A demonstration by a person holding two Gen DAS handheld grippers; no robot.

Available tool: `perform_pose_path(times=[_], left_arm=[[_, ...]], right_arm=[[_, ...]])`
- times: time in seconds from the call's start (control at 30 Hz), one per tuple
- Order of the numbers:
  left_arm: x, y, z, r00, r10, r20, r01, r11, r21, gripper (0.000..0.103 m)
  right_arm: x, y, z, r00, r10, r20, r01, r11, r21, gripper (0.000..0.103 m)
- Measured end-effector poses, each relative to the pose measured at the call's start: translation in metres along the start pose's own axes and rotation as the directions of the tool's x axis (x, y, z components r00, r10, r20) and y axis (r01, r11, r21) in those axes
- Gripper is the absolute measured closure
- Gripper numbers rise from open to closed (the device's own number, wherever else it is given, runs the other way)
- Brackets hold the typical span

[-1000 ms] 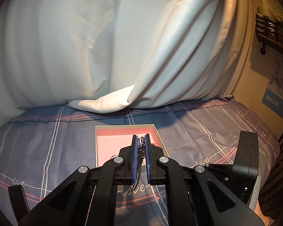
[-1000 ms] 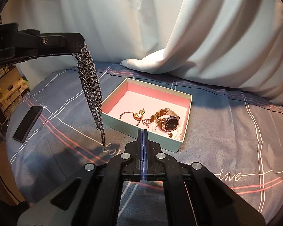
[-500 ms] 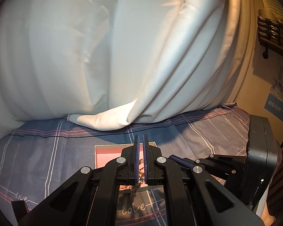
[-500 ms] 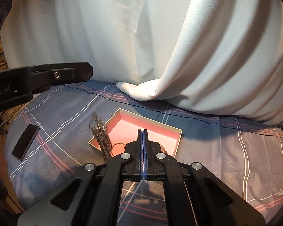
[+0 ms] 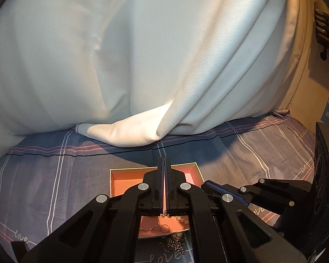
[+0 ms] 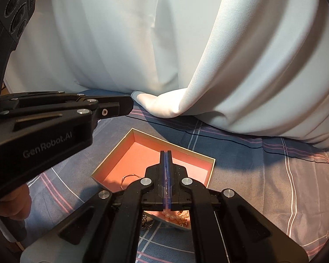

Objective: Organize jewelry

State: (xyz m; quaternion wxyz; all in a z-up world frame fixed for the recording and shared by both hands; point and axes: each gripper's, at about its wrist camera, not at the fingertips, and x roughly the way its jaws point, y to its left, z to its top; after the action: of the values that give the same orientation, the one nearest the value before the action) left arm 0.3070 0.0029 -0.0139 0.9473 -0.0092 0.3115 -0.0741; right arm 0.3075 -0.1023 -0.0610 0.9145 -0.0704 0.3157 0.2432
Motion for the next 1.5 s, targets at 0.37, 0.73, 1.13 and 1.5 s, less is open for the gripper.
perform_pose_path(times=[0.37,0.73,1.13,1.5], left_arm=[[-0.010,0.035,-0.056,0.998,0.054,-0.038,-0.057,0.995,-0.085,0.041],[0.015,0.056,-0.126,0.979,0.069,-0.192,-0.099,0.984,-0.148,0.033],[0.017,0.055,-0.128,0.969,0.059,-0.240,-0.094,0.986,-0.138,0.092],[-0.015,0.030,-0.047,0.996,0.011,-0.087,-0.020,0.995,-0.097,0.092]], right_arm=[[0.052,0.037,-0.111,0.967,0.093,-0.239,-0.083,0.995,0.051,0.037],[0.087,0.038,-0.107,0.964,0.019,-0.265,0.003,0.997,0.083,0.035],[0.034,0.062,-0.094,0.986,0.074,-0.147,-0.077,0.997,-0.016,0.092],[-0.038,0.049,-0.016,0.998,0.019,0.057,-0.015,0.997,-0.072,0.092]])
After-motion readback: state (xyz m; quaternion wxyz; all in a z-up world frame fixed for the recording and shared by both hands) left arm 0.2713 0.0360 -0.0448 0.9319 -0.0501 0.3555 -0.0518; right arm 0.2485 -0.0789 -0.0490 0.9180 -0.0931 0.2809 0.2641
